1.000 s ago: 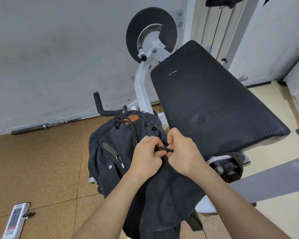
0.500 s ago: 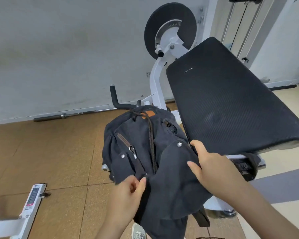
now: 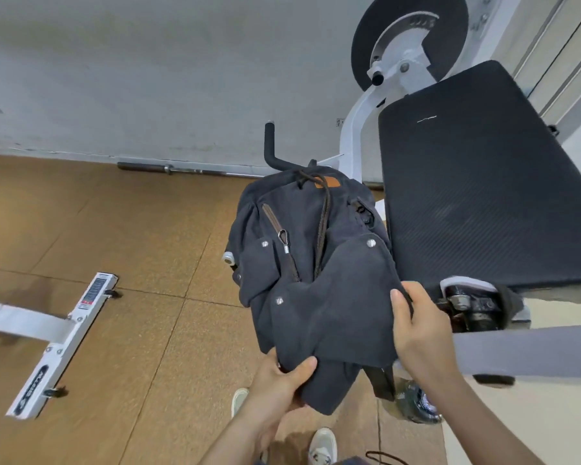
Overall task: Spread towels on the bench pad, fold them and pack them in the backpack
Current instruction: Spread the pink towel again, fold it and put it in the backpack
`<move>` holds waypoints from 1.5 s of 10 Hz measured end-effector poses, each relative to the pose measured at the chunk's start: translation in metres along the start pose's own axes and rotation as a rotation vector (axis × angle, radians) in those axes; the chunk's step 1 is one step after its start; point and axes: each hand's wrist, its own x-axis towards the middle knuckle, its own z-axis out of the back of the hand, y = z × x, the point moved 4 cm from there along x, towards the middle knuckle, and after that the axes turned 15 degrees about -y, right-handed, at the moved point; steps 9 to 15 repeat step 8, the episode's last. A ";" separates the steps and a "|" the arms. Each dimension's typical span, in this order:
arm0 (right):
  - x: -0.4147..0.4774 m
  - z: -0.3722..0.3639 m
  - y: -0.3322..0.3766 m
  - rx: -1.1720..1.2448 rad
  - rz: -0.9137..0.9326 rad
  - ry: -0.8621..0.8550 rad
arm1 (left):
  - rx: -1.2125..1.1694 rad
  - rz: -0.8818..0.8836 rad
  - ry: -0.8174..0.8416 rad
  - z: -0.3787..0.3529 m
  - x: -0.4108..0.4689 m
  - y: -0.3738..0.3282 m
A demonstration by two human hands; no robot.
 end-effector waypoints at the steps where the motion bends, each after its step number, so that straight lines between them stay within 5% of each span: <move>1: 0.020 0.020 0.021 -0.237 0.120 0.092 | -0.009 -0.190 -0.062 0.001 -0.005 -0.020; 4: -0.007 0.049 0.002 -0.605 0.065 0.093 | 0.332 -0.173 0.160 0.007 -0.010 -0.001; 7: -0.075 0.104 0.030 -0.303 0.173 -0.155 | 0.637 -0.993 -0.281 0.080 -0.043 -0.021; 8: -0.122 0.129 0.063 -0.071 0.225 -0.301 | 0.456 -1.311 -0.270 0.123 -0.088 -0.045; 15: -0.122 0.129 0.063 -0.071 0.225 -0.301 | 0.456 -1.311 -0.270 0.123 -0.088 -0.045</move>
